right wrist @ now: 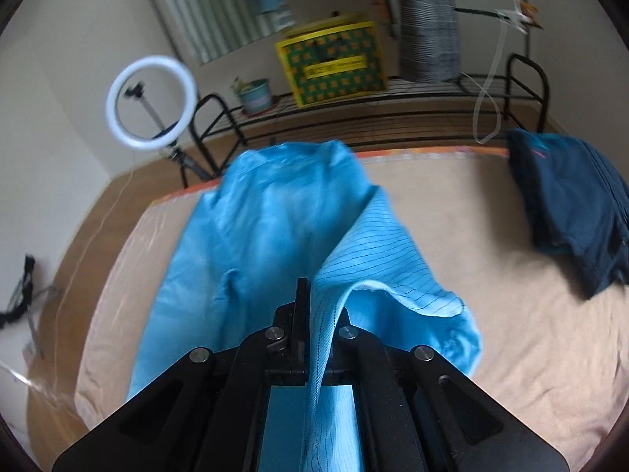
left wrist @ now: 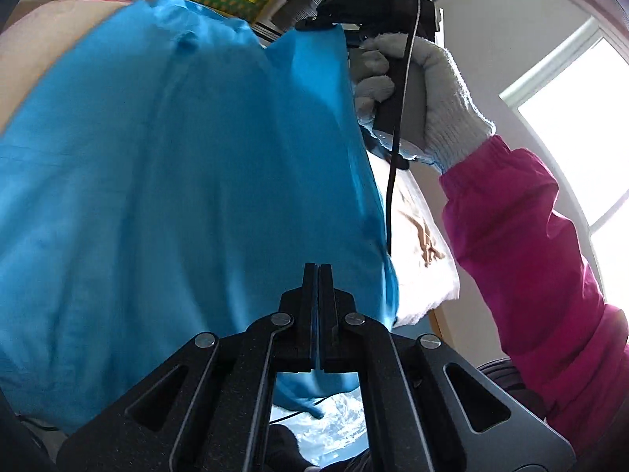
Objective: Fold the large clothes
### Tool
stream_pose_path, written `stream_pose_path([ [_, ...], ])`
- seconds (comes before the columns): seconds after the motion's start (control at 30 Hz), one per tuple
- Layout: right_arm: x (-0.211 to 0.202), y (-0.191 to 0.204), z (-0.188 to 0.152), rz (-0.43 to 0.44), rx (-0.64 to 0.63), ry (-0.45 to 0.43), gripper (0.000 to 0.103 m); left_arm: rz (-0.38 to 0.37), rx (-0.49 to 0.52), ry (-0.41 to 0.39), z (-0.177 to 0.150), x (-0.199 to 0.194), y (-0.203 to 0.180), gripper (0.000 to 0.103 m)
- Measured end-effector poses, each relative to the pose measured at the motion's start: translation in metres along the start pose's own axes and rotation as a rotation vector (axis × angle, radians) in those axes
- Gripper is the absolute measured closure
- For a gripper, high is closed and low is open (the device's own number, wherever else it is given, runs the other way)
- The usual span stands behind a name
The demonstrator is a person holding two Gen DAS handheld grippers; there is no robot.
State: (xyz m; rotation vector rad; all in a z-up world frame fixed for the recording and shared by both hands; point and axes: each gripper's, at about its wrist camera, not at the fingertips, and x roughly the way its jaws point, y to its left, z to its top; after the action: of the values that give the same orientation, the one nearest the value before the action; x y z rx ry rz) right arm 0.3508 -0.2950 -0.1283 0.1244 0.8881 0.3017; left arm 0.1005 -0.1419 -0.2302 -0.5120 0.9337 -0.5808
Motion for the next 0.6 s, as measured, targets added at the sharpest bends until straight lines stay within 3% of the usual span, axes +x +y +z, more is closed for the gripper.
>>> stream_pose_path([
  [0.2,0.033,0.068,-0.011,-0.012,-0.110,0.048,0.103,0.022,-0.043,-0.073,-0.004,-0.041,0.022,0.103],
  [0.3,0.066,0.096,-0.021,-0.002,-0.100,0.088,0.103,0.035,-0.055,-0.108,-0.006,-0.061,0.032,0.103],
  [0.43,0.120,0.133,-0.044,-0.052,-0.147,0.178,0.103,0.068,-0.071,-0.158,-0.007,-0.089,0.047,0.103],
  [0.6,0.152,0.146,-0.061,-0.067,-0.155,0.258,0.099,0.092,-0.114,-0.195,-0.004,-0.111,0.067,0.103],
])
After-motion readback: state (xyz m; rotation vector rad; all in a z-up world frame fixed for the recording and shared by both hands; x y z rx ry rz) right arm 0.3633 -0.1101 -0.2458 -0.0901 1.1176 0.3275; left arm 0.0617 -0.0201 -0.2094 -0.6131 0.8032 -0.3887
